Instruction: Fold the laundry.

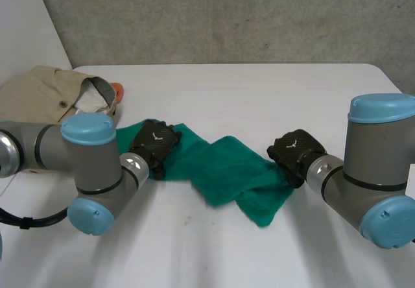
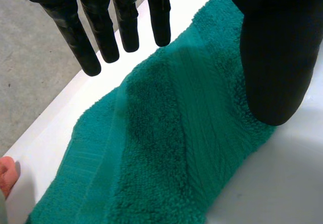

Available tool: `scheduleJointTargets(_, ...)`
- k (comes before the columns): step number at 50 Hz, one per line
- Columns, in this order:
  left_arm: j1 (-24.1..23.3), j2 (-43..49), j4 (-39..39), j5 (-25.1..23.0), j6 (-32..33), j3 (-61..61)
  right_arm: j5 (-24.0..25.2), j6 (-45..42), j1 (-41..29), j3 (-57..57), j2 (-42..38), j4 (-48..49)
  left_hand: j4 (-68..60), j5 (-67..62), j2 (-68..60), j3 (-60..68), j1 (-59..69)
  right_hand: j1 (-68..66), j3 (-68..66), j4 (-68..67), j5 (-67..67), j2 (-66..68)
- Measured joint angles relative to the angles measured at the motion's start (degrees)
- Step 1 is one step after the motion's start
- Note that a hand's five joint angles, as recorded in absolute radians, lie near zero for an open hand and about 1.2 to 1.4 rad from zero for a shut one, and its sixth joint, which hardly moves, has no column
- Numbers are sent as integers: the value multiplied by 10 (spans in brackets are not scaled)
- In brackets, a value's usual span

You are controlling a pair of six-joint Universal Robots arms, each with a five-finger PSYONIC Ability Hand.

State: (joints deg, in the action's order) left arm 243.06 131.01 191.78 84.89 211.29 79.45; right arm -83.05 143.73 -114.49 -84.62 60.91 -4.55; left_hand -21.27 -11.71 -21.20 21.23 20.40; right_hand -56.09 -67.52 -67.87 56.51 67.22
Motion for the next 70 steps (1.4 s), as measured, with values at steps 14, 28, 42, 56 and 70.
scheduleJointTargets(14,-26,4,-35,8,-4,-30,-3,-2,20,-2,54,-1,-467,-438,-467,462,456,0,0,0,0,0)
scheduleJointTargets(28,-35,-235,-31,68,-41,-30,-1,-8,31,115,126,-45,-474,-438,-473,468,456,0,0,-1,0,0)
scheduleJointTargets(42,-24,-307,-17,69,-66,-4,12,-41,52,217,120,-103,-474,-438,-474,471,456,0,0,-1,0,0)
scheduleJointTargets(56,8,-147,180,106,-62,-226,-22,-7,47,364,-24,290,-476,-438,-474,471,456,0,0,-4,0,0)
scheduleJointTargets(70,-23,-259,186,131,-62,-26,77,24,54,259,39,191,-476,-438,-474,471,456,-4,0,-4,0,0)
